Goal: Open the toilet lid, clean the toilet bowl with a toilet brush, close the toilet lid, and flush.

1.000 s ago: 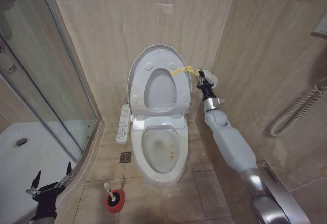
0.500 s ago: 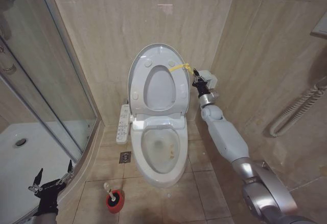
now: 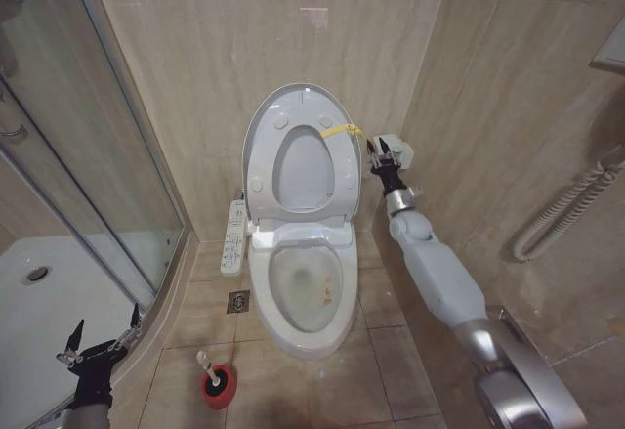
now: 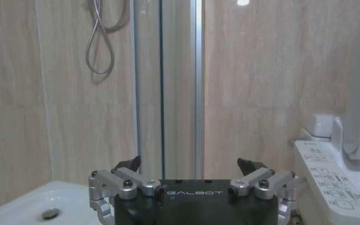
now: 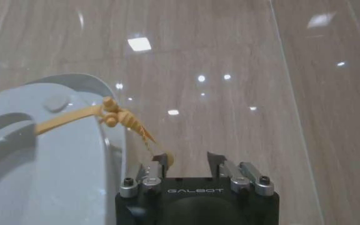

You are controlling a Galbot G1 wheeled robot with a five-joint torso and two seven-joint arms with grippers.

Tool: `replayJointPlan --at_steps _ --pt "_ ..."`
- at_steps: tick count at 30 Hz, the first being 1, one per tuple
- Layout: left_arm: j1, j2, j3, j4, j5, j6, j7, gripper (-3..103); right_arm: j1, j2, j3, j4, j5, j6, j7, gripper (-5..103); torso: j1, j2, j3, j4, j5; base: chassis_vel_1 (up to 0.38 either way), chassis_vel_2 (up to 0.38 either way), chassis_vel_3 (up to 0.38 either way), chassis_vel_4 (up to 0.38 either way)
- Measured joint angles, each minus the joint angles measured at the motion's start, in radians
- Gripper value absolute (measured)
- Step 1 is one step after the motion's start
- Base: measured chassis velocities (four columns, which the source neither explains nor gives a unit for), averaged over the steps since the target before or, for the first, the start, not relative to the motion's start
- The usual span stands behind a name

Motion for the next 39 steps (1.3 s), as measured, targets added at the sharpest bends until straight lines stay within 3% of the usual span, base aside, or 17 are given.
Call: replayJointPlan --at_steps 1,2,9,10,17,18,39 --pt "-0.002 0.001 0.003 0.001 -0.001 0.000 0.000 100 -0.046 -0.012 -0.001 0.047 0.009 0.003 0.007 29 0.000 0.000 0.000 -0.0001 0.0000 0.000 0.000 0.000 0.000" --pt "-0.004 0.003 0.005 0.002 -0.001 0.000 0.000 100 -0.070 -0.018 -0.001 0.073 0.014 0.004 0.012 57 0.000 0.000 0.000 0.0000 0.0000 0.000 0.000 0.000 0.000" --pt "-0.012 0.010 0.017 0.010 -0.002 0.000 0.000 100 -0.226 -0.063 0.026 0.275 0.061 -0.009 0.060 57 0.000 0.000 0.000 -0.0003 0.0001 0.000 0.000 0.000 0.000" --pt "-0.013 0.011 0.021 0.011 -0.002 0.000 0.000 100 -0.268 -0.076 0.038 0.339 0.071 -0.020 0.068 84 0.000 0.000 0.000 -0.0001 -0.0001 0.000 0.000 0.000 0.000" --pt "-0.028 0.015 0.037 0.018 -0.002 0.001 0.000 100 -0.388 -0.114 0.067 0.478 0.082 -0.041 0.075 84 0.000 0.000 0.000 -0.0006 -0.0001 0.000 0.000 0.000 0.000" --pt "-0.030 0.015 0.041 0.019 -0.001 0.002 0.000 100 -0.393 -0.116 0.068 0.480 0.082 -0.041 0.075 100 0.000 0.000 0.000 -0.0004 -0.0001 0.000 0.000 0.000 0.000" --pt "-0.002 0.005 0.027 -0.006 0.002 -0.005 0.000 100 -0.439 -0.070 -0.013 0.504 0.062 -0.047 0.081 100 0.000 0.000 0.000 -0.0002 -0.0002 0.000 0.000 0.000 0.000"
